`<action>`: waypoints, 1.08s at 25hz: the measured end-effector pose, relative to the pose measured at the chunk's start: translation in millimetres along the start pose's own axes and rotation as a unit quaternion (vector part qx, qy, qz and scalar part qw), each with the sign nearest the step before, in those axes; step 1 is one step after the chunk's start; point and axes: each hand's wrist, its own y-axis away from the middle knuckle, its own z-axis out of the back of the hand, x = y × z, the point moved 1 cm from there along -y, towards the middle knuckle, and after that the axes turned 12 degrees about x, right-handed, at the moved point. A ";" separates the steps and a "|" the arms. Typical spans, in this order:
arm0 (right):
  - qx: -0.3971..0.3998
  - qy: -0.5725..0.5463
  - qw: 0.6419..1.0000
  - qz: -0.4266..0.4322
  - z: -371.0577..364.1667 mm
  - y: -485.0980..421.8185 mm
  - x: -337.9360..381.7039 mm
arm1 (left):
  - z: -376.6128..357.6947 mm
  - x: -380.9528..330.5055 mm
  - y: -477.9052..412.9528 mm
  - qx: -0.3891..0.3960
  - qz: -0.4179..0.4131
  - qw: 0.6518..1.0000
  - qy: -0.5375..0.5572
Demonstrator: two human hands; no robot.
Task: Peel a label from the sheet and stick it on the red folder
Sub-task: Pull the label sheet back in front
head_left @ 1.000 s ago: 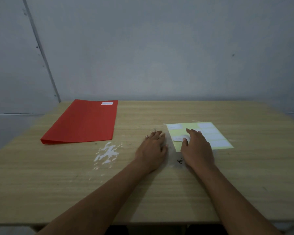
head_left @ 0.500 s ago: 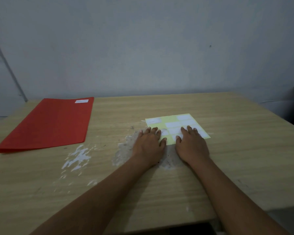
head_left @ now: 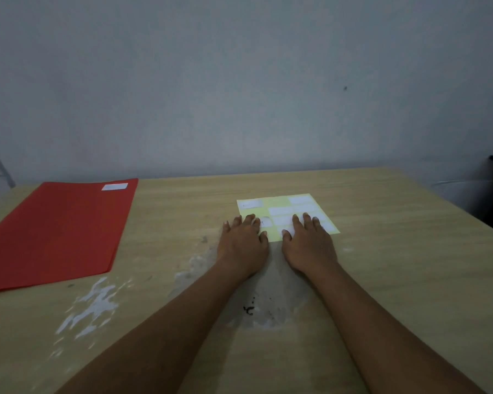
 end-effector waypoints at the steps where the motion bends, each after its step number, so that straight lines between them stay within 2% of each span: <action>1: 0.002 -0.002 1.000 -0.001 1.4 -8.3 0.4 | 1.5 0.2 -8.9 0.000 0.004 1.000 0.001; 16: 0.000 -0.007 1.000 -0.019 12.8 -112.6 2.0 | 11.2 19.5 -116.3 0.006 -0.008 1.000 -0.014; 27: -0.043 -0.002 0.999 -0.001 10.3 -120.8 -2.1 | 8.6 19.7 -127.8 -0.011 -0.007 1.000 -0.002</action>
